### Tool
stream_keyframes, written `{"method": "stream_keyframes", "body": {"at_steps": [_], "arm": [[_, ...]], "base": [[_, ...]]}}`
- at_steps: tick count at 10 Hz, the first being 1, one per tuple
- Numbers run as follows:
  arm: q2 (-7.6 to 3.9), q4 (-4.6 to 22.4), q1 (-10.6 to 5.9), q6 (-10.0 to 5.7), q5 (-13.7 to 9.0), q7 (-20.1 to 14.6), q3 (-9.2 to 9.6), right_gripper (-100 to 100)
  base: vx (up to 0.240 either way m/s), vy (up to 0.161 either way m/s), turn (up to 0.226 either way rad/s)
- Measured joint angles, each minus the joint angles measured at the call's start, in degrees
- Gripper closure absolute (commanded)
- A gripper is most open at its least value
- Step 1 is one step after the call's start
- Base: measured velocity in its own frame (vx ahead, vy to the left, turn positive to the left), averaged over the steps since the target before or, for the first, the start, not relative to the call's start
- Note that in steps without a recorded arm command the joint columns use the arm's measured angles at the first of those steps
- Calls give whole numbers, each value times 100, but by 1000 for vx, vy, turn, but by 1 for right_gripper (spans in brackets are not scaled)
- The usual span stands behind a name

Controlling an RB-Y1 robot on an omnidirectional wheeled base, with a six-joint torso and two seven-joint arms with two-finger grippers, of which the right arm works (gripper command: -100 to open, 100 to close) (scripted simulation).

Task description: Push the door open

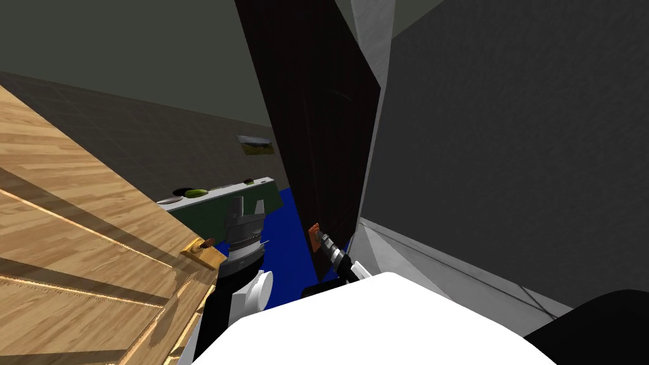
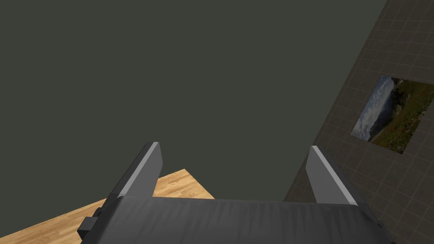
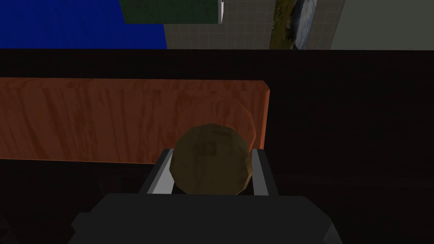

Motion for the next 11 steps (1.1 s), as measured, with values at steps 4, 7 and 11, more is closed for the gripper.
{"method": "stream_keyframes", "body": {"at_steps": [4,7,11], "arm": [[183,140,-104,53,-70,157,-268,100],[250,216,-185,54,-132,226,-457,100],[368,341,-290,52,-207,325,-755,-100]], "base": [[106,140,-65],[72,97,-59],[-7,63,-69]]}}
